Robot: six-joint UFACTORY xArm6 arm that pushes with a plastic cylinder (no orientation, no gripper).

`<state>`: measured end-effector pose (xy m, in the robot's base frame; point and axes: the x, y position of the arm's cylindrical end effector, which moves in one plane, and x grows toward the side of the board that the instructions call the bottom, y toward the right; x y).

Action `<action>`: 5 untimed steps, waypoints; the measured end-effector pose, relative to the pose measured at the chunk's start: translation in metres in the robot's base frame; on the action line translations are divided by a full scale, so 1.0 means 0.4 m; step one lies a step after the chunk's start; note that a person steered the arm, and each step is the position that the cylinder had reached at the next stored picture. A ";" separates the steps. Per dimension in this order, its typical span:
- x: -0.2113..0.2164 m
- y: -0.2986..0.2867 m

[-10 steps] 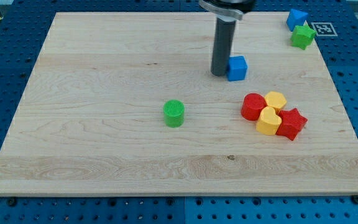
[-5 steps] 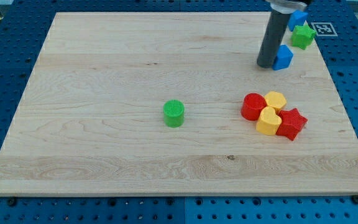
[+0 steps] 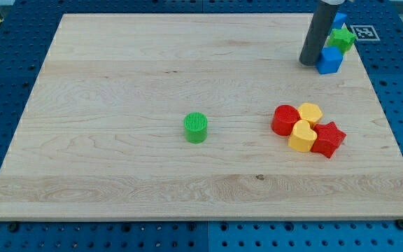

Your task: Push the blue cube towards the bottom of the green star

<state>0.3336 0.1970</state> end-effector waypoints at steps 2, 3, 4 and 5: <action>-0.001 0.055; 0.003 0.055; 0.039 0.055; 0.052 0.055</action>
<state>0.3546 0.2191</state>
